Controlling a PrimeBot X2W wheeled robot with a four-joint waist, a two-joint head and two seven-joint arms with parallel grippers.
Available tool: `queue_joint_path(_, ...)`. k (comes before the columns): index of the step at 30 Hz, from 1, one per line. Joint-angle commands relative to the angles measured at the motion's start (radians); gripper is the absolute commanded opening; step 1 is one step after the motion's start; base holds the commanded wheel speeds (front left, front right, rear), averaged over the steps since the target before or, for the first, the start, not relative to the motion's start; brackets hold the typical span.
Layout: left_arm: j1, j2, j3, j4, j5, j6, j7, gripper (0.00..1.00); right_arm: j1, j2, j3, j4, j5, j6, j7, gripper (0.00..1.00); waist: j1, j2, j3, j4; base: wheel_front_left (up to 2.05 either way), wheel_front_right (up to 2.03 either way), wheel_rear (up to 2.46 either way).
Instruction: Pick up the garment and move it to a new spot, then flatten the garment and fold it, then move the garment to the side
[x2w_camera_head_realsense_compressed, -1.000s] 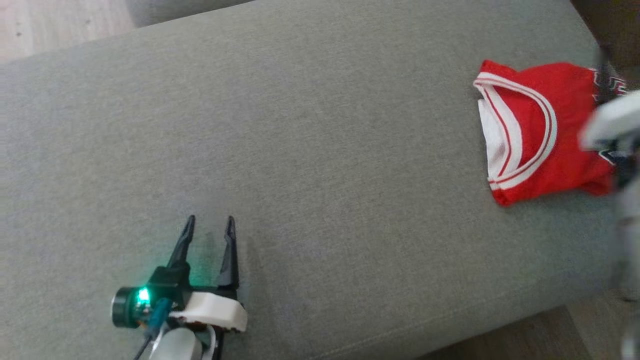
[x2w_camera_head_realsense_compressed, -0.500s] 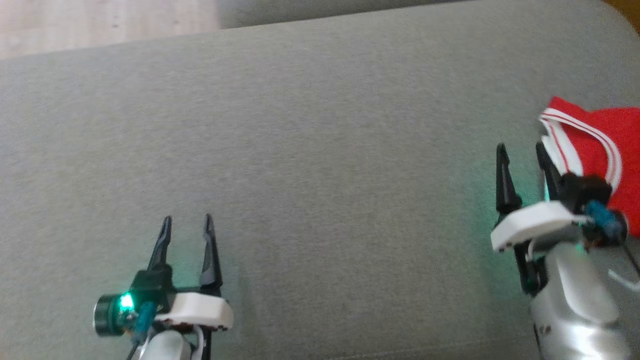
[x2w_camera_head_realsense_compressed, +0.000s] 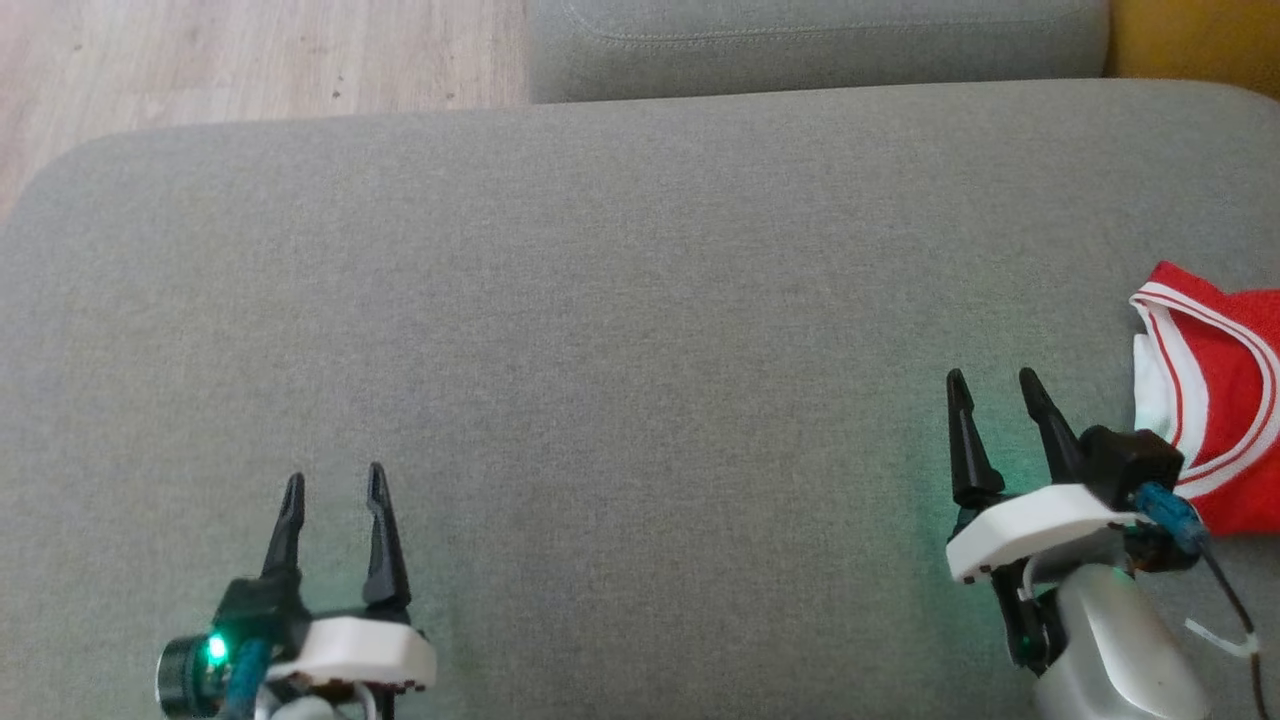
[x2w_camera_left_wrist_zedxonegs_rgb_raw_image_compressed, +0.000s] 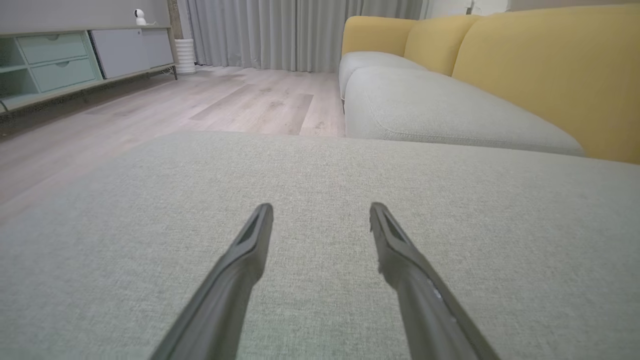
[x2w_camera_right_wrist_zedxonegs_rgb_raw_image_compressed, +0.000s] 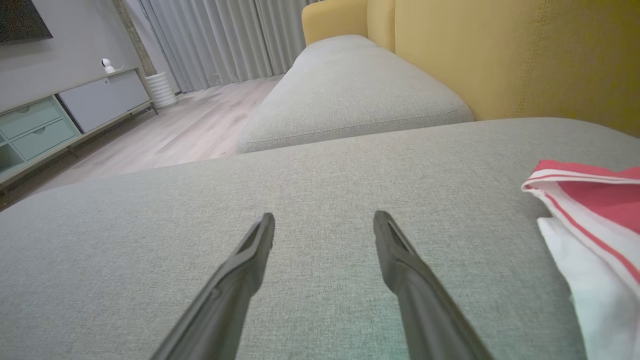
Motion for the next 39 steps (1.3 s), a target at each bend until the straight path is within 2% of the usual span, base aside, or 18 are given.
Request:
queue_joint_path(1,-0.003,0.005,0.039,-0.038,-0.015,-0.007,-0.01,1.0,-0.015,0.0,0.032,-0.039,0.006,0.003,-0.012,1.0,0.0001,-0.0001,-0.003,-0.001,0.0,0.0,0.0)
queue_joint_path(6,0.01,0.005,0.053,-0.044,-0.059,-0.044,-0.01,1.0,-0.011,0.0,0.049,-0.047,0.017,0.003,-0.012,1.0,0.0001,-0.0001,-0.015,-0.009,0.0,0.0,0.0)
queue_joint_path(7,0.033,0.0,0.015,-0.014,-0.059,-0.045,0.0,0.0,0.004,0.0,0.025,-0.013,0.013,0.0,0.0,0.0,0.0001,-0.0001,-0.015,-0.008,0.0,0.0,0.0)
queue_joint_path(12,0.044,-0.002,0.013,0.047,-0.069,-0.045,0.009,0.0,0.037,0.003,0.022,0.042,0.024,0.0,0.008,0.0,0.0001,-0.0001,-0.017,-0.008,0.0,0.0,0.0)
queue_joint_path(39,0.026,-0.001,0.059,0.006,-0.376,-0.082,0.089,0.0,0.064,0.002,-0.015,-0.05,0.342,0.001,0.087,0.0,0.0001,-0.0001,-0.032,-0.011,0.0,0.0,0.0)
